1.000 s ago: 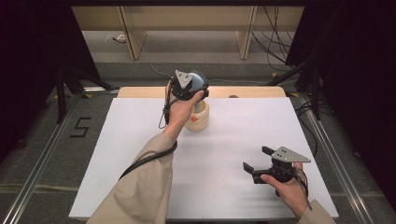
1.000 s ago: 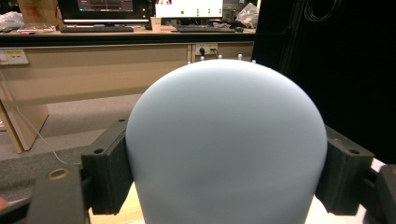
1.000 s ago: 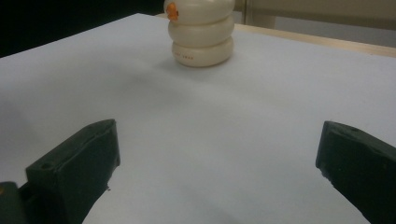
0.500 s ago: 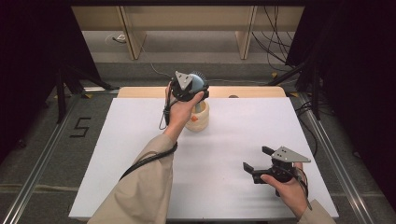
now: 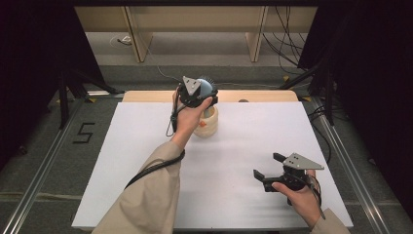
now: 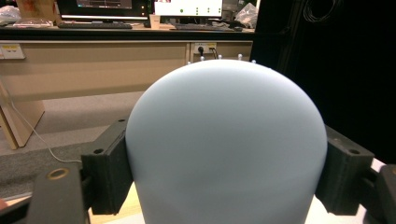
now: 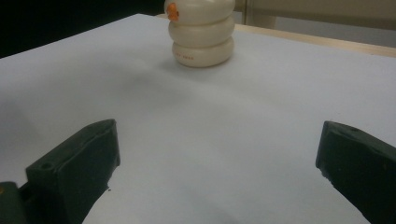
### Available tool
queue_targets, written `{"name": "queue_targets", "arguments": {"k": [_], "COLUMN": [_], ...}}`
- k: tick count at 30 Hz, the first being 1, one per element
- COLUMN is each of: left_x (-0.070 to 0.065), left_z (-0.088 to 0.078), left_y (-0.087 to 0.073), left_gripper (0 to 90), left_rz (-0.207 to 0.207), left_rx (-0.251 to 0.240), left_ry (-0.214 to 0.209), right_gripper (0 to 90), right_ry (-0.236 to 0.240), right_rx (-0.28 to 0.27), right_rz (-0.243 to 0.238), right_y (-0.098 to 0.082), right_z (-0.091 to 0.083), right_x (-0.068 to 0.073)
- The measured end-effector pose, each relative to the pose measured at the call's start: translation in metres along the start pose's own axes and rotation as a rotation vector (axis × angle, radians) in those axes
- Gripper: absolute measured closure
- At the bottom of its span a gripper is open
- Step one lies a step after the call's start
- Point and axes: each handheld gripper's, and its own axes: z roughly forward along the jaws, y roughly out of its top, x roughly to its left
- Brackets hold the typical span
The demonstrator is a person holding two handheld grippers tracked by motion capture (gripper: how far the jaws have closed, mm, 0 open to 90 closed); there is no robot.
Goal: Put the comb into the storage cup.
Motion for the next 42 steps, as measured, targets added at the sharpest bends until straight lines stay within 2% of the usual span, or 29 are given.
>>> {"name": "queue_targets", "arguments": {"k": [23,37,42], "left_x": [0.000,0.006,0.010], "left_z": [-0.001,-0.020,-0.028], "left_y": [-0.007,-0.009,-0.009], "left_gripper": [19.5,18.8,17.0], "left_rz": [-0.006,0.002,-0.007], "left_rx": [0.010,0.030,0.035], "left_ry": [0.000,-0.033,-0.038], "right_gripper": [0.5,0.6,0.6], "right_ry": [0.002,0.006,0.005], "right_rx": [0.001,0.006,0.009], "right_rz": [0.002,0.009,0.005], "right_y": [0.000,0.000,-0.001], "right_z": [0.000,0.001,0.001], "right_x": [0.000,0.001,0.001]}}
